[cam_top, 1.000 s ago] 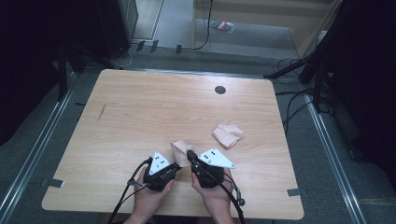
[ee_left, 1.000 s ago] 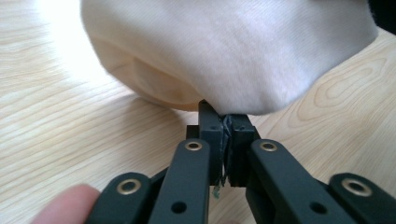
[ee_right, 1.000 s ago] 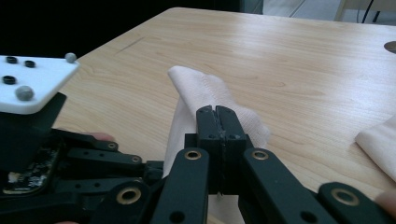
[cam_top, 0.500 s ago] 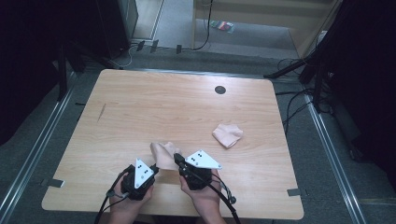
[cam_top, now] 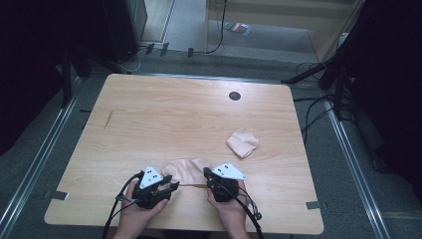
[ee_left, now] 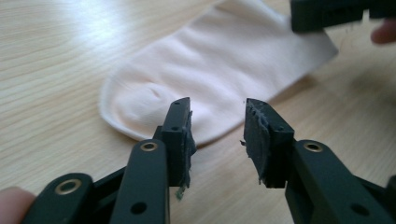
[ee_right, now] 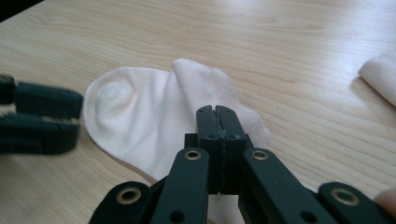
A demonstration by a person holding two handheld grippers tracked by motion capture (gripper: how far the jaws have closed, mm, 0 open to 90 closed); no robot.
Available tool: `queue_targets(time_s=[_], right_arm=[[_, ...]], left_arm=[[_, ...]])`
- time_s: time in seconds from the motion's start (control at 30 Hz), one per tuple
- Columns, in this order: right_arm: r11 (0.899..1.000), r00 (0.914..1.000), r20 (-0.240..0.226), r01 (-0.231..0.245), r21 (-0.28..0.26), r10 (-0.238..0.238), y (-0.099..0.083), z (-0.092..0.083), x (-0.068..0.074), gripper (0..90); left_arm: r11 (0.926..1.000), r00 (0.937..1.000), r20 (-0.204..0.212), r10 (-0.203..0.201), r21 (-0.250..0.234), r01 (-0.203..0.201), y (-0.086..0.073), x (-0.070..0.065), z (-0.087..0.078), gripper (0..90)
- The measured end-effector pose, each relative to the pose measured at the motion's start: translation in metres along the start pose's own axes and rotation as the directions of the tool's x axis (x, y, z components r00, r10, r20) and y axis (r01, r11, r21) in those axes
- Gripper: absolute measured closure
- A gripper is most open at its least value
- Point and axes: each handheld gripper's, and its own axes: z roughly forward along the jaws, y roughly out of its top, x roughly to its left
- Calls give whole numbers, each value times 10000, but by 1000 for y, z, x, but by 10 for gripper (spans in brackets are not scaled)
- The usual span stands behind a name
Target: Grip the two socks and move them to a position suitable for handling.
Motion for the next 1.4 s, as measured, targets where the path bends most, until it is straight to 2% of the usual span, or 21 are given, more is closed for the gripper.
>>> queue_targets(time_s=[0.1,0.17,0.23,0.27,0.33,0.37,0.43,0.47,0.5,0.57,0.6,0.67,0.73,0.83,0.93,0.97,1.0,1.03,1.1,1.3,1.4], right_arm=[[9999,9999,84,61,120,-62,-2,-1,-1,900],[9998,10000,30,79,172,-79,-3,-1,0,896],[9996,9990,-425,125,244,-114,-3,-2,-1,772],[9996,9990,-425,125,244,-114,-3,-2,-1,772],[9999,9977,-671,72,74,-67,-1,-7,-3,659],[9999,9982,-602,-24,-109,17,2,-11,-7,629],[9988,9986,-411,-337,-368,321,5,-18,-16,628],[9976,9985,-152,-539,-428,533,6,-21,-24,629],[9974,9974,199,-682,-239,687,6,-20,-33,626],[9972,9970,216,-742,-44,743,5,-19,-36,619],[9957,9972,295,-704,605,687,0,-9,-42,613],[9943,9974,326,-666,831,641,-3,-5,-43,611],[9916,9986,105,-536,1178,527,-6,4,-40,617],[9913,9993,-10,-371,1261,375,-7,6,-37,639],[9878,9990,392,139,1548,-202,-10,9,-31,712],[9884,9986,452,198,1505,-269,-10,10,-30,756],[9868,9982,358,428,1562,-490,-10,9,-27,849],[9857,9966,376,661,1548,-727,-10,8,-26,858],[9847,9956,434,749,1572,-827,-10,8,-24,865],[9887,9976,44,674,1339,-686,-2,-13,-24,869],[9862,9965,-42,827,1433,-830,-3,-26,-26,869]], left_arm=[[9985,9983,-283,-518,-213,513,2,14,-3,565],[9948,9934,-625,-961,-403,937,4,25,-4,548],[9916,9890,-815,-1238,-488,1201,6,32,-3,526],[9911,9879,-870,-1287,-465,1250,7,35,0,526],[9910,9872,-878,-1329,-244,1312,9,40,7,520],[9912,9874,-871,-1322,-105,1318,10,41,10,521],[9908,9875,-818,-1346,61,1355,10,43,14,532],[9907,9876,-829,-1336,158,1353,10,43,16,547],[9908,9884,-774,-1303,272,1328,9,44,17,581],[9907,9890,-718,-1293,342,1320,9,44,19,603],[9902,9894,-611,-1316,398,1342,8,45,19,674],[9897,9893,-583,-1341,416,1366,8,45,19,697],[9898,9897,-530,-1333,441,1357,7,46,18,771],[9879,9885,-418,-1456,475,1475,6,46,16,796],[9877,9886,-307,-1476,477,1489,4,47,15,830],[9870,9882,-236,-1515,506,1525,4,46,14,842],[9858,9873,-158,-1581,548,1587,4,46,13,862],[9851,9865,-105,-1637,514,1640,3,45,13,868],[9857,9870,-96,-1602,511,1605,2,44,10,874],[9877,9892,122,-1464,569,1454,-2,38,1,900],[9884,9896,206,-1423,565,1409,-4,32,-3,900]])
